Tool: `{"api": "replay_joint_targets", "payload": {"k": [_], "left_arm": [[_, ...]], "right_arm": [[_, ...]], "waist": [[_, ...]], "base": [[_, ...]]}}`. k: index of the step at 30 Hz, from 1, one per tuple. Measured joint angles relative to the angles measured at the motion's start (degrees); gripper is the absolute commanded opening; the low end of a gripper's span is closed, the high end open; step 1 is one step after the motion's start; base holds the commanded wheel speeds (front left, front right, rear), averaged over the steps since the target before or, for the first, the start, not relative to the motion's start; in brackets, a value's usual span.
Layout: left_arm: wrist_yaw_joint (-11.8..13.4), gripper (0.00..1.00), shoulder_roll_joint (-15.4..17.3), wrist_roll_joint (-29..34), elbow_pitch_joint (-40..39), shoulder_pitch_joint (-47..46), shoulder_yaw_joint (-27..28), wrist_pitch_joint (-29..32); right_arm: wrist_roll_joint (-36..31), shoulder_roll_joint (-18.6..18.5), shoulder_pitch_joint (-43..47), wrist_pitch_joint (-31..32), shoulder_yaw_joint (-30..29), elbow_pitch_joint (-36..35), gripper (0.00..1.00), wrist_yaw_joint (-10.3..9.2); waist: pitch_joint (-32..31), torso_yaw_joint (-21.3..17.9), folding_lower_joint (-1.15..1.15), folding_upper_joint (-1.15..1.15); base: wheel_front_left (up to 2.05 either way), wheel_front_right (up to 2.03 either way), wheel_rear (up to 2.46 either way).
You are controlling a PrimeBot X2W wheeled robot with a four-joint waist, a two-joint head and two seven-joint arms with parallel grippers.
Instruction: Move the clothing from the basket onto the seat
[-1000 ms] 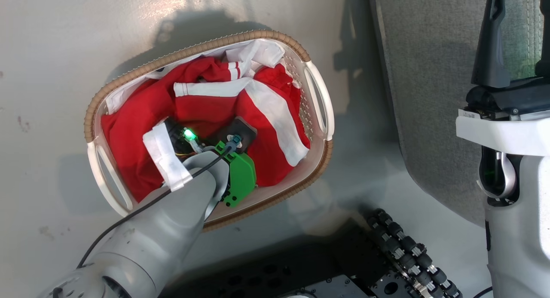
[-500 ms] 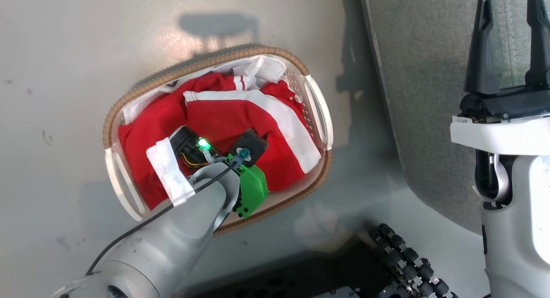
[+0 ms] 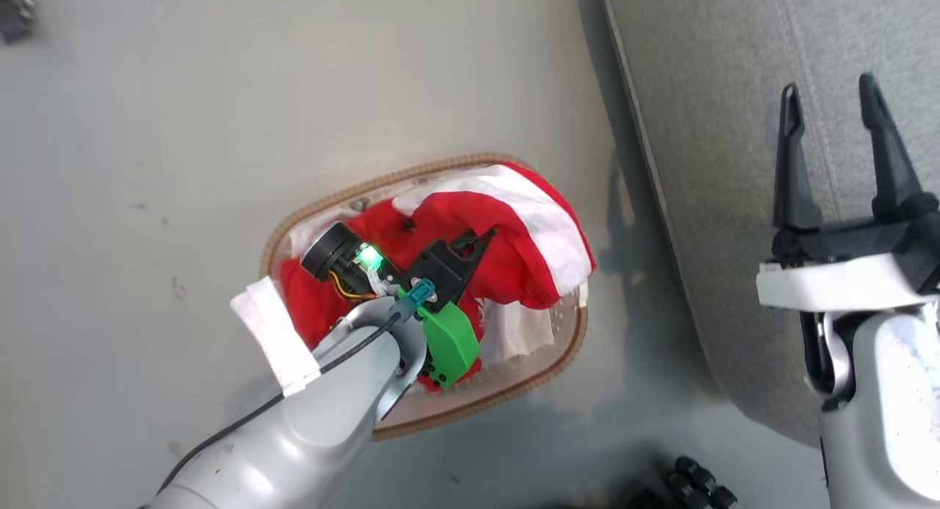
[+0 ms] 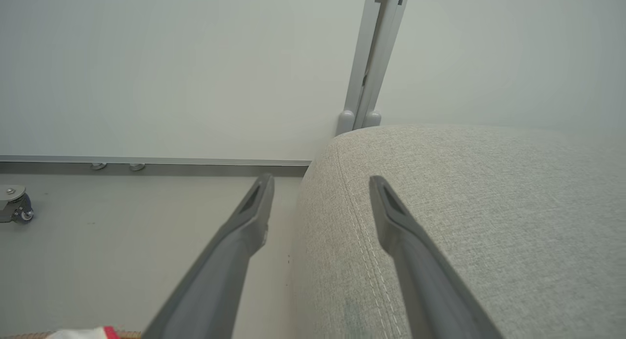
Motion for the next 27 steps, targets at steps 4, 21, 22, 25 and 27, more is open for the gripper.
{"api": "replay_joint_targets", "payload": {"k": [4,21,22,25,27], "left_arm": [[-0.1,0.0,1.81,2.25,-4.88,2.31,2.96,0.0],[-3.54,0.0,9.5,6.84,-14.92,1.0,7.58,0.0],[-3.71,0.0,9.84,7.0,-15.11,-0.1,7.4,0.03],[-4.09,0.0,10.9,7.28,-15.79,-3.28,7.23,0.66],[-4.3,0.0,11.51,7.25,-16.51,-5.36,7.36,0.97]], "right_arm": [[-1.0,0.0,2.99,0.0,-0.23,1.25,1.0,0.0],[-1.79,-0.01,13.56,0.0,1.38,4.81,1.0,0.0],[-1.79,-0.02,13.77,0.0,1.55,4.95,1.0,0.0],[-1.72,-0.02,14.41,0.0,2.23,4.99,1.0,0.0],[-1.71,-0.02,14.68,0.0,2.63,5.04,1.0,0.0]], "waist": [[-4.93,1.35,0.0,0.0],[-26.84,5.14,0.0,0.0],[-27.97,5.25,0.0,0.0],[-30.84,5.47,0.0,0.0],[-32.39,5.55,-0.01,0.0]], "base": [[0.0,0.0,0.0],[0.0,0.0,0.0],[0.0,0.0,0.0],[0.0,0.0,0.0],[0.0,0.0,0.0]]}}
